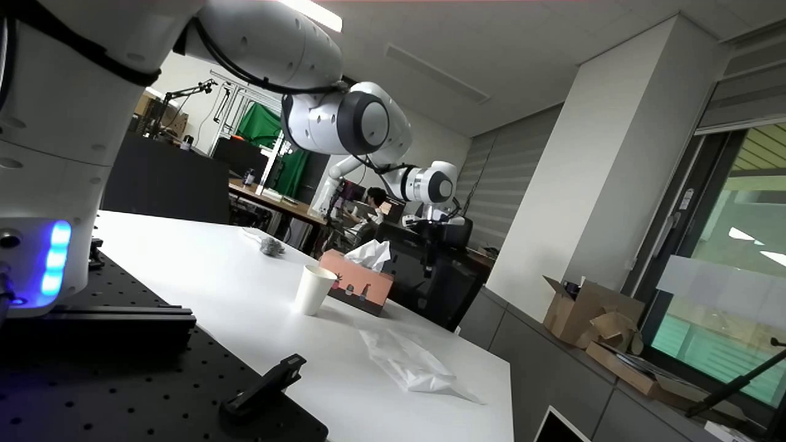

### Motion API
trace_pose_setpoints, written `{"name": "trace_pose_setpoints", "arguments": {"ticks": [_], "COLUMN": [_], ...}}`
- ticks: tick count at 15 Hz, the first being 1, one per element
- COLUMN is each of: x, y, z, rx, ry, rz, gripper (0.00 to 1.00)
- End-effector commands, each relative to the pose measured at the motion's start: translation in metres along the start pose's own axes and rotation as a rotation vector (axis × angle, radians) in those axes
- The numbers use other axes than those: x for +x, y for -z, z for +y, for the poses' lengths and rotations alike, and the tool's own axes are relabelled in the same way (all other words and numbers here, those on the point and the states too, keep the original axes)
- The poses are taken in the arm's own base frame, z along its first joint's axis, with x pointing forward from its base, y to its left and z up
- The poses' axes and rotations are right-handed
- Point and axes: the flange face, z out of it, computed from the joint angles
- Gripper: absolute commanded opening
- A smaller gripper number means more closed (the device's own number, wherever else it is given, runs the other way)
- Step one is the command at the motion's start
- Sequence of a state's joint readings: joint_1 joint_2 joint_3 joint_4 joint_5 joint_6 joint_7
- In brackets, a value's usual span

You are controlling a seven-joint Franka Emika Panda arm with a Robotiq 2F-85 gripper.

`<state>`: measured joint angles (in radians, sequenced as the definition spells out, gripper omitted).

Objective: Pick two tissue papers from the box and put them on the table

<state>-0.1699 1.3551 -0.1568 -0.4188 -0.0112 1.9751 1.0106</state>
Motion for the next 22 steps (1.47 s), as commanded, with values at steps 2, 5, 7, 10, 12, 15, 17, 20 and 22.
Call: {"name": "trace_pose_setpoints", "arguments": {"ticks": [2, 5, 7, 10, 12, 15, 17, 20, 22], "x": [-0.044, -0.069, -0.083, -0.096, -0.101, -0.104, -0.106, -0.106, -0.111], "y": [0.049, 0.067, 0.075, 0.077, 0.074, 0.066, 0.059, 0.051, 0.044], "z": [-0.029, -0.038, -0.039, -0.038, -0.036, -0.033, -0.031, -0.034, -0.040], "rx": [0.017, -0.009, -0.044, -0.084, -0.109, -0.130, -0.143, -0.114, -0.087], "ry": [0.089, 0.125, 0.145, 0.166, 0.176, 0.186, 0.193, 0.197, 0.199], "rz": [-0.148, -0.212, -0.260, -0.307, -0.325, -0.340, -0.350, -0.330, -0.319], "gripper": [1.00, 1.00, 1.00, 1.00, 1.00, 1.00, 1.00, 1.00, 1.00]}}
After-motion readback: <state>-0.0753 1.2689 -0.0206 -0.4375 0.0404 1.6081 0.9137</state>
